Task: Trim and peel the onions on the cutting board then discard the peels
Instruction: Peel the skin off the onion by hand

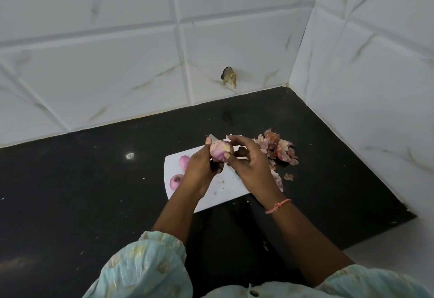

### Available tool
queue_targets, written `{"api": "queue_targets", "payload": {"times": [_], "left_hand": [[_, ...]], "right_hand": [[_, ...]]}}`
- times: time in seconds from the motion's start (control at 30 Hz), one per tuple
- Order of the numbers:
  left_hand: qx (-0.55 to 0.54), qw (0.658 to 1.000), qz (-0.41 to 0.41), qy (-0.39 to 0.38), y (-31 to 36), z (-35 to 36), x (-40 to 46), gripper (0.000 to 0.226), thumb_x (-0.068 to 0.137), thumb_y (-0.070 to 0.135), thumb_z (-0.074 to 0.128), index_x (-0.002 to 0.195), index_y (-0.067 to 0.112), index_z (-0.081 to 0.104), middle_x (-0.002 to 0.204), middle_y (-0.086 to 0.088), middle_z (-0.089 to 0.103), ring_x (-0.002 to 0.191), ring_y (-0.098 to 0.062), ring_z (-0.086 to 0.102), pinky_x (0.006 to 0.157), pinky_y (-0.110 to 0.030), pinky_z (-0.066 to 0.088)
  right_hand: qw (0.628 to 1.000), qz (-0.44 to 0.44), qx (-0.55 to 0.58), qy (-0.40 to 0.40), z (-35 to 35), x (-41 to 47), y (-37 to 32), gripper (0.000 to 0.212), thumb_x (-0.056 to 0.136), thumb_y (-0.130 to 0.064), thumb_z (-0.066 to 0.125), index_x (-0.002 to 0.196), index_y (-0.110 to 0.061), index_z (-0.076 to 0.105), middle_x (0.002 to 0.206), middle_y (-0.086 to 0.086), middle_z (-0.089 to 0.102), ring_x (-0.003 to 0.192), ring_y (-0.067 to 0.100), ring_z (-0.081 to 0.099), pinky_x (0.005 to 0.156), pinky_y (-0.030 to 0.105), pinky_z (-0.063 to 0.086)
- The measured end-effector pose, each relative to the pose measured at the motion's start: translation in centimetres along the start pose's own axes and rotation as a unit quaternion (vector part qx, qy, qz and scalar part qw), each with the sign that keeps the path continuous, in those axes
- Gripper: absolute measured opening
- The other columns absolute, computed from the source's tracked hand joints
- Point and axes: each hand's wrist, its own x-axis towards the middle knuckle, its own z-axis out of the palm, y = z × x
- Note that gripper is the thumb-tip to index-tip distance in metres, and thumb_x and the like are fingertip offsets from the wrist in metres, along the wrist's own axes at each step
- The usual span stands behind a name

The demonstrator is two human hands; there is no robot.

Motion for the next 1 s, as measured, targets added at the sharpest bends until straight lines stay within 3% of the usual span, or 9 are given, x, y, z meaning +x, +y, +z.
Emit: {"api": "queue_targets", "payload": {"times": [0.1,0.2,0.3,0.4,0.5,0.67,0.87,1.0], "left_hand": [[0.008,0.999,-0.013,-0.05,0.6,-0.2,-0.5,0.049,0.105,0.049,0.038,0.105,0.014,0.072,0.086,-0.004,0.075,0.073,-0.013,0.064,0.075,-0.027,0.052],[0.066,0.99,0.032,-0.121,0.5,-0.6,-1.0,0.022,0.1,0.031,0.057,0.119,0.023,0.066,0.094,-0.003,0.075,0.077,-0.012,0.068,0.075,-0.026,0.055],[0.093,0.985,0.076,-0.126,0.2,-0.5,-1.4,0.035,0.086,0.031,0.07,0.121,0.03,0.064,0.099,-0.002,0.075,0.082,-0.013,0.067,0.075,-0.028,0.053],[0.12,0.98,0.1,-0.126,0.3,-0.2,-1.4,0.044,0.087,0.037,0.066,0.131,0.032,0.06,0.118,0.004,0.071,0.106,-0.015,0.069,0.085,-0.03,0.056],[0.131,0.975,0.12,-0.135,0.4,-0.1,-1.3,0.048,0.092,0.034,0.063,0.14,0.03,0.056,0.134,0.006,0.063,0.122,-0.018,0.063,0.097,-0.034,0.055],[0.166,0.966,0.167,-0.109,1.0,0.0,-1.5,0.044,0.093,0.017,0.07,0.136,0.024,0.059,0.128,0.009,0.066,0.117,-0.012,0.064,0.091,-0.027,0.056],[0.141,0.971,0.189,-0.049,1.4,-0.2,-1.6,0.035,0.085,0.013,0.075,0.119,0.017,0.065,0.111,0.006,0.071,0.1,-0.007,0.069,0.079,-0.021,0.056],[0.103,0.976,0.184,-0.05,1.4,-0.5,-1.6,0.043,0.078,0.024,0.076,0.118,0.012,0.067,0.111,0.002,0.073,0.104,-0.016,0.07,0.084,-0.029,0.059]], "right_hand": [[1.0,-0.003,-0.008,0.022,-0.1,0.2,0.0,0.029,0.09,-0.018,0.07,0.118,-0.023,0.065,0.117,-0.009,0.064,0.107,0.005,0.062,0.084,0.023,0.055],[0.996,0.043,0.01,0.077,-0.2,0.3,0.0,0.022,0.089,-0.024,0.071,0.11,-0.022,0.067,0.107,-0.007,0.067,0.098,0.008,0.066,0.08,0.027,0.058],[0.992,0.077,0.04,0.095,-0.2,0.3,-0.2,0.019,0.088,-0.029,0.071,0.104,-0.02,0.065,0.102,-0.003,0.069,0.091,0.015,0.071,0.075,0.036,0.061],[0.992,0.083,0.022,0.092,-0.5,0.3,-0.7,0.017,0.086,-0.025,0.073,0.098,-0.018,0.063,0.098,-0.001,0.07,0.088,0.014,0.071,0.07,0.033,0.061],[0.993,0.066,-0.046,0.087,-1.1,0.2,-0.9,0.019,0.084,-0.031,0.074,0.099,-0.026,0.063,0.099,-0.01,0.068,0.094,0.006,0.066,0.081,0.034,0.059],[0.998,0.018,-0.01,0.053,-1.6,0.2,-1.5,0.033,0.083,-0.026,0.076,0.113,-0.028,0.064,0.112,-0.013,0.067,0.102,0.006,0.065,0.084,0.031,0.058],[0.999,0.028,0.007,0.044,-2.0,0.5,-1.8,0.018,0.083,-0.025,0.076,0.095,-0.016,0.065,0.094,-0.003,0.071,0.088,0.012,0.071,0.074,0.033,0.06],[0.999,0.029,0.006,0.033,-1.9,0.3,-1.9,0.005,0.089,-0.023,0.07,0.09,-0.024,0.067,0.094,0.0,0.072,0.086,0.013,0.072,0.074,0.033,0.061]]}}
